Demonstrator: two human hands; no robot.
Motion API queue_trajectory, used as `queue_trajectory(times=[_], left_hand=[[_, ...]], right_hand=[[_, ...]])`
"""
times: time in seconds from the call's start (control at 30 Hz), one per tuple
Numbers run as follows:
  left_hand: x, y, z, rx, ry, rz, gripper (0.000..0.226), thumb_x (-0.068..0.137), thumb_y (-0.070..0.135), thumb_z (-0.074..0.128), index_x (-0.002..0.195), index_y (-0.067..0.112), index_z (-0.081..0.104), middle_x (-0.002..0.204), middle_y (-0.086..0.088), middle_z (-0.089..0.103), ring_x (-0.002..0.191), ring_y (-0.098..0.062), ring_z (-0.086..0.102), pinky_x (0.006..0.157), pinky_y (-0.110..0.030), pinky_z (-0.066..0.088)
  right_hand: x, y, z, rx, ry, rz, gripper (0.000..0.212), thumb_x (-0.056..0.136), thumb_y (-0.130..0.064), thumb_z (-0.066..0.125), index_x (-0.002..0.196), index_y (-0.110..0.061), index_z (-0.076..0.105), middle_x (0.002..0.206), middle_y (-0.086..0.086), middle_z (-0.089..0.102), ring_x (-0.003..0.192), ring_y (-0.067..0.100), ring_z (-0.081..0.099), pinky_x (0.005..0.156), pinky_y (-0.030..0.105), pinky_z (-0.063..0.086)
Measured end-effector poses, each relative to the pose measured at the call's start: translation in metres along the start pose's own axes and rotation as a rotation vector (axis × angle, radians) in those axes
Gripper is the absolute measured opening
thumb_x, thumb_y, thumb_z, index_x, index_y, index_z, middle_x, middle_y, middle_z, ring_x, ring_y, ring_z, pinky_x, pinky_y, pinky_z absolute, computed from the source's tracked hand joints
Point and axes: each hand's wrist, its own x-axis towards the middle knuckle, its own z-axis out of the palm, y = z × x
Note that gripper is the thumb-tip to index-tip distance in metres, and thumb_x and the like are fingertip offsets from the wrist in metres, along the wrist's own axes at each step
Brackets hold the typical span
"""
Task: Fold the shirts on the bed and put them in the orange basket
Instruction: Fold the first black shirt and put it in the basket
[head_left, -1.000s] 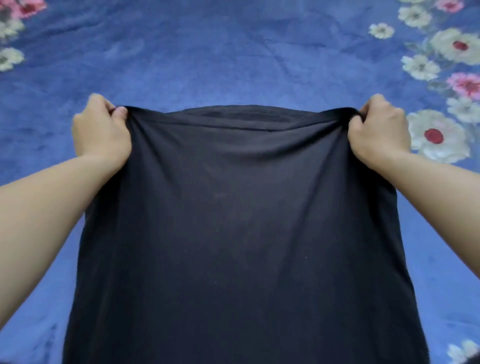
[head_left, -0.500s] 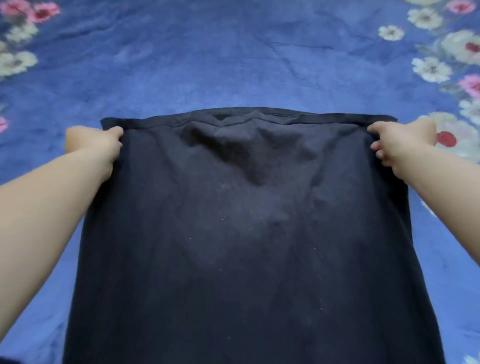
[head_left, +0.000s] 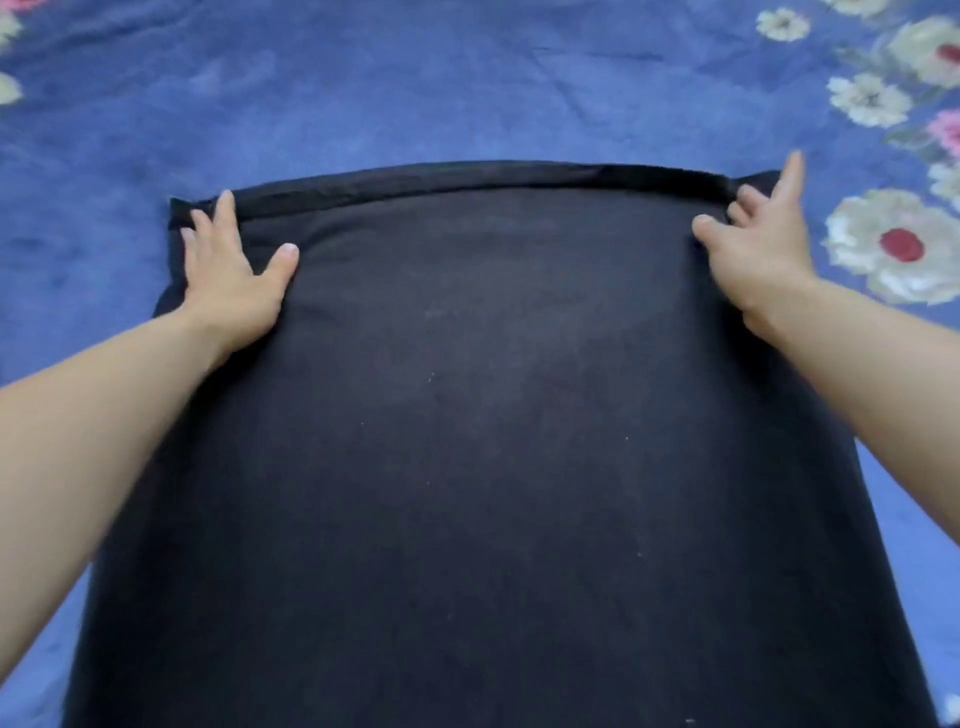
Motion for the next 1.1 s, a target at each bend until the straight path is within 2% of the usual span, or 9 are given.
queue_trajectory(times=[0.1, 0.2, 0.37, 0.43, 0.5, 0.6, 0.77, 0.97, 1.1], left_hand=[[-0.023, 0.017, 0.02, 0.166, 0.107, 0.124, 0.061, 0.101, 0.038, 0.033, 0.153, 0.014, 0.009, 0.159, -0.015, -0.007, 0.146, -0.029, -0.01, 0.116, -0.043, -0.005], [-0.045, 0.029, 0.045, 0.294, 0.031, 0.402, 0.053, 0.101, 0.04, 0.027, 0.151, 0.026, 0.018, 0.16, -0.01, 0.002, 0.146, -0.03, -0.004, 0.116, -0.047, -0.002], [-0.035, 0.005, 0.03, 0.508, -0.027, 0.14, 0.061, 0.099, 0.05, 0.016, 0.153, 0.025, 0.005, 0.16, -0.011, -0.004, 0.146, -0.029, -0.006, 0.117, -0.048, -0.003], [-0.05, 0.013, 0.031, 0.468, -0.017, 0.109, 0.061, 0.101, 0.045, 0.018, 0.153, 0.016, 0.005, 0.159, -0.016, -0.004, 0.146, -0.031, -0.006, 0.117, -0.05, -0.003], [-0.091, 0.029, 0.045, 0.346, 0.063, 0.279, 0.06, 0.102, 0.039, 0.023, 0.152, 0.008, 0.011, 0.158, -0.02, 0.002, 0.146, -0.034, 0.0, 0.115, -0.051, 0.002], [-0.175, 0.028, 0.066, 0.227, 0.018, 0.457, 0.062, 0.099, 0.042, 0.021, 0.152, 0.011, 0.012, 0.159, -0.015, 0.004, 0.147, -0.029, 0.002, 0.116, -0.045, 0.003], [-0.242, -0.035, 0.059, 0.318, 0.009, 0.307, 0.06, 0.1, 0.042, 0.026, 0.152, 0.013, 0.016, 0.159, -0.014, 0.006, 0.147, -0.029, 0.005, 0.116, -0.045, 0.007], [-0.291, -0.067, 0.041, 0.379, 0.013, 0.177, 0.062, 0.099, 0.029, 0.042, 0.15, 0.002, 0.018, 0.155, -0.026, 0.01, 0.144, -0.04, 0.01, 0.115, -0.052, 0.012], [-0.349, -0.07, 0.045, 0.354, 0.026, 0.165, 0.058, 0.1, 0.026, 0.044, 0.146, -0.004, 0.025, 0.151, -0.031, 0.019, 0.14, -0.046, 0.02, 0.11, -0.058, 0.021]], right_hand=[[-0.028, 0.0, 0.017, -0.46, 0.041, -0.323, 0.065, 0.097, -0.022, 0.044, 0.152, -0.012, 0.011, 0.159, 0.006, 0.017, 0.146, 0.019, 0.017, 0.115, 0.026, 0.011], [-0.049, 0.007, 0.033, -0.764, -0.295, -0.549, 0.055, 0.1, -0.042, 0.032, 0.151, -0.03, 0.016, 0.161, -0.001, 0.005, 0.148, 0.018, -0.002, 0.118, 0.036, -0.005], [-0.029, 0.029, -0.012, -1.175, -0.146, -0.275, 0.06, 0.101, -0.048, 0.014, 0.153, -0.023, 0.001, 0.161, 0.004, -0.005, 0.147, 0.024, -0.01, 0.117, 0.048, -0.008], [-0.039, 0.025, -0.013, -1.148, -0.055, -0.207, 0.061, 0.102, -0.041, 0.018, 0.153, -0.011, 0.002, 0.16, 0.011, -0.004, 0.147, 0.028, -0.008, 0.116, 0.049, -0.007], [-0.073, 0.015, 0.005, -0.995, -0.036, -0.335, 0.061, 0.102, -0.036, 0.024, 0.152, -0.006, 0.006, 0.16, 0.014, -0.001, 0.147, 0.028, -0.005, 0.117, 0.045, -0.006], [-0.145, 0.026, 0.024, -0.823, -0.266, -0.52, 0.061, 0.101, -0.037, 0.028, 0.152, -0.01, 0.007, 0.16, 0.009, -0.001, 0.148, 0.024, -0.005, 0.116, 0.036, -0.009], [-0.206, 0.083, -0.021, -0.981, -0.291, -0.493, 0.072, 0.093, -0.051, 0.009, 0.152, -0.01, 0.007, 0.16, 0.006, 0.004, 0.148, 0.019, -0.001, 0.116, 0.029, -0.01], [-0.255, 0.1, -0.074, -1.172, -0.305, -0.337, 0.066, 0.101, -0.043, 0.017, 0.151, -0.007, -0.006, 0.16, 0.009, -0.008, 0.147, 0.021, -0.01, 0.116, 0.034, -0.013], [-0.295, 0.111, -0.116, -1.172, -0.263, -0.436, 0.063, 0.095, -0.037, 0.023, 0.143, 0.001, 0.036, 0.152, 0.017, 0.032, 0.142, 0.031, 0.027, 0.115, 0.044, 0.005]])
